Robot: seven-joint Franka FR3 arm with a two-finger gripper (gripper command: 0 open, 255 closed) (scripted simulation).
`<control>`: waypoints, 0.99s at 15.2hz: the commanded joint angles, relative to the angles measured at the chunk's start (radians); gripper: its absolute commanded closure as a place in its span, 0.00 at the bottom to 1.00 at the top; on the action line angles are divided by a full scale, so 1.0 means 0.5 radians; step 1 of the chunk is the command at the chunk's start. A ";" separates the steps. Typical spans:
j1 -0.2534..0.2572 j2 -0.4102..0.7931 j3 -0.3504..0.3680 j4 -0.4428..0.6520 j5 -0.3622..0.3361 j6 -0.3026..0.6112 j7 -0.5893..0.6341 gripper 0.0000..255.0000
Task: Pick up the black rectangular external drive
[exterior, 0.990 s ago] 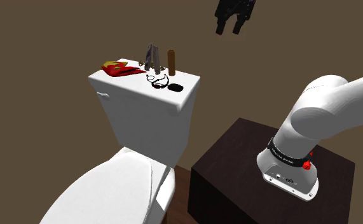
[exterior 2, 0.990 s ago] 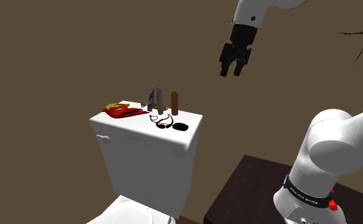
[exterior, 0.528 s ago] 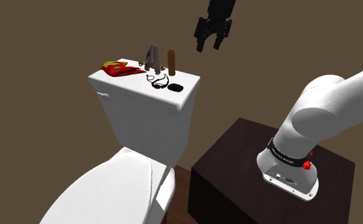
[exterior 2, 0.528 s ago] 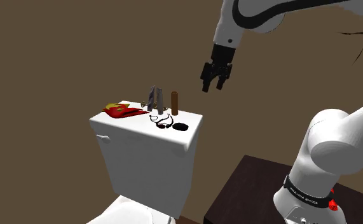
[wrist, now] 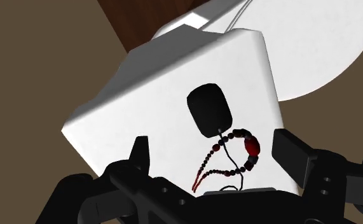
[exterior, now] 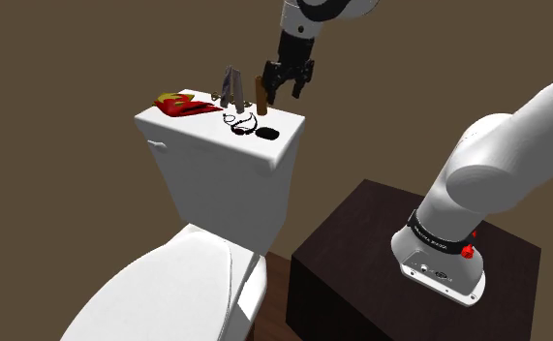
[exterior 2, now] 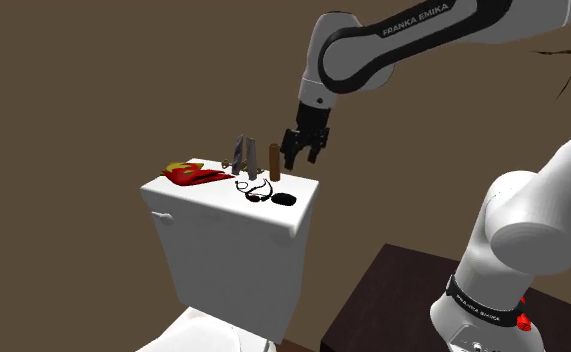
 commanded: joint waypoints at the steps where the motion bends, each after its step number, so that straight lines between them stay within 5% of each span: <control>1: 0.015 0.125 0.040 0.005 0.002 0.140 0.027 0.00; 5: 0.032 0.414 0.105 0.083 -0.026 0.377 0.078 0.00; 15: 0.038 0.550 0.116 -0.015 -0.020 0.612 0.067 0.00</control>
